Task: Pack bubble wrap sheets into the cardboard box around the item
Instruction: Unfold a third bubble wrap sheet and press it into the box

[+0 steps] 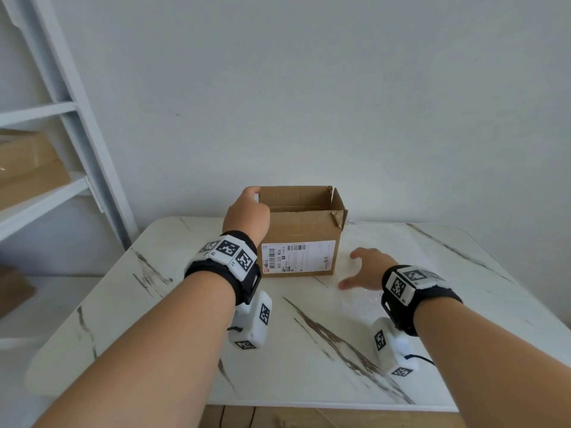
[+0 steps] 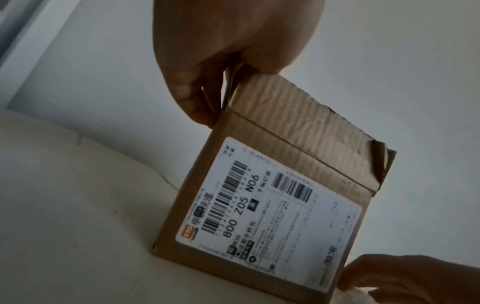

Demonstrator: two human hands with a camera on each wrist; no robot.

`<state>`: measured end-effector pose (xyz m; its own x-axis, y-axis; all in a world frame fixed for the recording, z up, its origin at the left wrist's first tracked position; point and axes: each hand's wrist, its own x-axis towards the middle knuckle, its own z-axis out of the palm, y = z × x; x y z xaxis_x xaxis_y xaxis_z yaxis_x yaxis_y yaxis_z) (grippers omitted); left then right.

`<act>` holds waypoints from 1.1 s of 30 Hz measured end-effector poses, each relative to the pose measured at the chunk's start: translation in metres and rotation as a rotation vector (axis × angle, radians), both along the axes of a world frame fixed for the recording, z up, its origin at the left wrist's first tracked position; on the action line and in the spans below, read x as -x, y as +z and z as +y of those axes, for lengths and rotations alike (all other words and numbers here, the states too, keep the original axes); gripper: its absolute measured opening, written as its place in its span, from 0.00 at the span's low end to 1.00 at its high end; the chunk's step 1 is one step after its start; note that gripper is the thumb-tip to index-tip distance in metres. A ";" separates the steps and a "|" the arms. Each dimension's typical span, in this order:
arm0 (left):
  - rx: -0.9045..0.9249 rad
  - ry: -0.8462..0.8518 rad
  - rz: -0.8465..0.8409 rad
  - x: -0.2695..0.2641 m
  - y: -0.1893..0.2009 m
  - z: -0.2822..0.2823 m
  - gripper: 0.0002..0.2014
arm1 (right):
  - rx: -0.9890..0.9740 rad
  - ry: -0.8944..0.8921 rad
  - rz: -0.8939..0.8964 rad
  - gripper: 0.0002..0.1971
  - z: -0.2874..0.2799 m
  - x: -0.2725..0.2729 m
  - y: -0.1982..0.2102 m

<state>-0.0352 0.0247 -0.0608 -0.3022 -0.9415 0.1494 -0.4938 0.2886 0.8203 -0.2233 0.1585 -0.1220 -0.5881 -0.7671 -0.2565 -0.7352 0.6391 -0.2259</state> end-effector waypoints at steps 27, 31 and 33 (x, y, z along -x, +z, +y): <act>0.126 -0.021 -0.073 -0.018 0.036 0.024 0.25 | 1.008 -0.378 -0.136 0.05 0.040 -0.019 0.124; 0.187 -0.054 -0.071 -0.023 0.052 0.031 0.22 | 1.160 -0.242 -0.325 0.08 0.034 -0.045 0.151; 0.175 -0.111 -0.041 -0.025 0.062 0.035 0.22 | 1.209 -0.164 -0.453 0.11 0.030 -0.058 0.165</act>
